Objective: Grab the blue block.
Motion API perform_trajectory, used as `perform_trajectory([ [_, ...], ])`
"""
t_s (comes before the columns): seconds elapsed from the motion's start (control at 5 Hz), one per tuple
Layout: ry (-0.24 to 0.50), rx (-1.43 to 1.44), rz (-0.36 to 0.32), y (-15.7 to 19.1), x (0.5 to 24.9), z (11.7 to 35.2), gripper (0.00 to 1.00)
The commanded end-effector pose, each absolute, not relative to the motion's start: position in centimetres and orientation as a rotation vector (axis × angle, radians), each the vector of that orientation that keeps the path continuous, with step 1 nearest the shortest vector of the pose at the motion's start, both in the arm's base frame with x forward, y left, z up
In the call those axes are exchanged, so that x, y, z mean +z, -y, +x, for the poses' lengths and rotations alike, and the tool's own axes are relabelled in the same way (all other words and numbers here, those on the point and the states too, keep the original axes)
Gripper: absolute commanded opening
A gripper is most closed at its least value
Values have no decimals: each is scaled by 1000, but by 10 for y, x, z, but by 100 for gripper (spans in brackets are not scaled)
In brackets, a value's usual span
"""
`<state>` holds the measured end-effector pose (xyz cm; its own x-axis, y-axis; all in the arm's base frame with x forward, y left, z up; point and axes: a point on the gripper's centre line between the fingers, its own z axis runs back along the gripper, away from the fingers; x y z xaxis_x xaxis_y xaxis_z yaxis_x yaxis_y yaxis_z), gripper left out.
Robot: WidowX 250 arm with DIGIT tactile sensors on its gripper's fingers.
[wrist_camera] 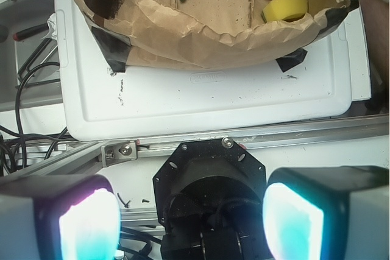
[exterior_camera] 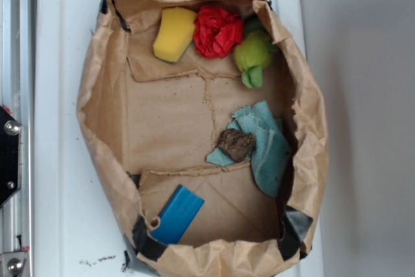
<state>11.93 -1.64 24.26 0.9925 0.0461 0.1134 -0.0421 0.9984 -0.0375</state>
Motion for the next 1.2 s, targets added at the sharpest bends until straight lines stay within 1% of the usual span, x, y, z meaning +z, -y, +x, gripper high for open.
perform_trajectory([
  [0.0, 114, 44, -35, 16, 243, 119, 100],
  [0.6, 114, 44, -35, 16, 243, 119, 100],
  [0.8, 161, 85, -74, 24, 244, 146, 100],
  [1.0, 231, 189, -99, 27, 247, 174, 100],
])
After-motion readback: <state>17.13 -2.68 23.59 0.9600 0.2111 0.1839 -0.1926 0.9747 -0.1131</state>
